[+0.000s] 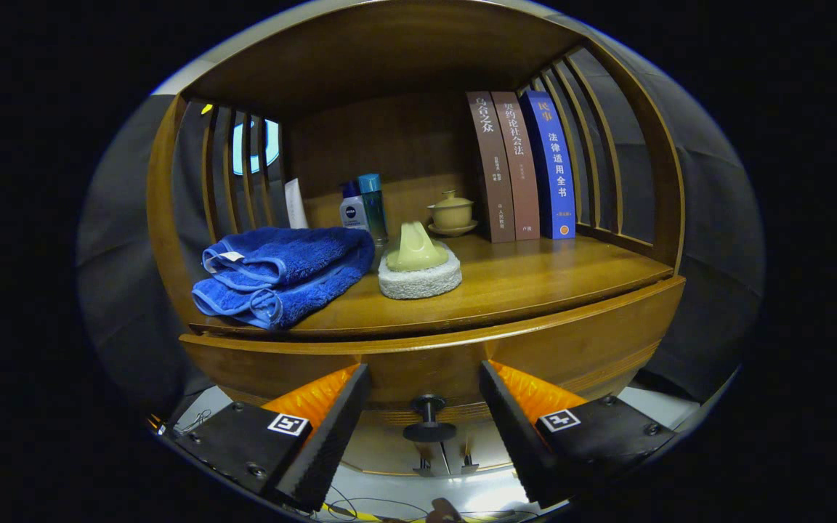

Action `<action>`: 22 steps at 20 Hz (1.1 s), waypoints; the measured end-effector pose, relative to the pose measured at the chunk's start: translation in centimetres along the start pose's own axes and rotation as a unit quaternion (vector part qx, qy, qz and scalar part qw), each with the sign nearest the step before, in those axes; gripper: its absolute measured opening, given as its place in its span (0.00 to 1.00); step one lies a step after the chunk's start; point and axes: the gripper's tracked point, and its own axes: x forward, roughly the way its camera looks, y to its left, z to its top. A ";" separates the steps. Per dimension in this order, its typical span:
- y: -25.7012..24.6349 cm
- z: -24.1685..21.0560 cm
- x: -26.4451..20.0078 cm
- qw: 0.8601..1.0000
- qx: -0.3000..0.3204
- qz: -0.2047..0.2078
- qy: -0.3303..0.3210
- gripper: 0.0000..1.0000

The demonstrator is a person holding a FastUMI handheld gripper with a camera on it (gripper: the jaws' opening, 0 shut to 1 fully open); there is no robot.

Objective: Pull open the drawer, take out the items inside it, and place them on the countertop above the cabinet.

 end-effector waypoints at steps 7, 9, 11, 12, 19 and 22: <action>0.0 -0.1 0.5 1.000 -0.015 -0.010 -0.001 0.99; 0.0 -0.1 0.6 1.000 -0.017 -0.011 0.000 0.99; 0.0 -0.2 0.6 1.000 -0.020 -0.013 0.003 0.99; 0.0 -0.3 0.6 1.000 -0.021 -0.013 0.005 0.99; 0.4 1.0 -1.7 1.000 -0.026 -0.005 0.002 0.99; 0.2 2.9 -4.1 0.999 -0.031 -0.006 -0.007 0.99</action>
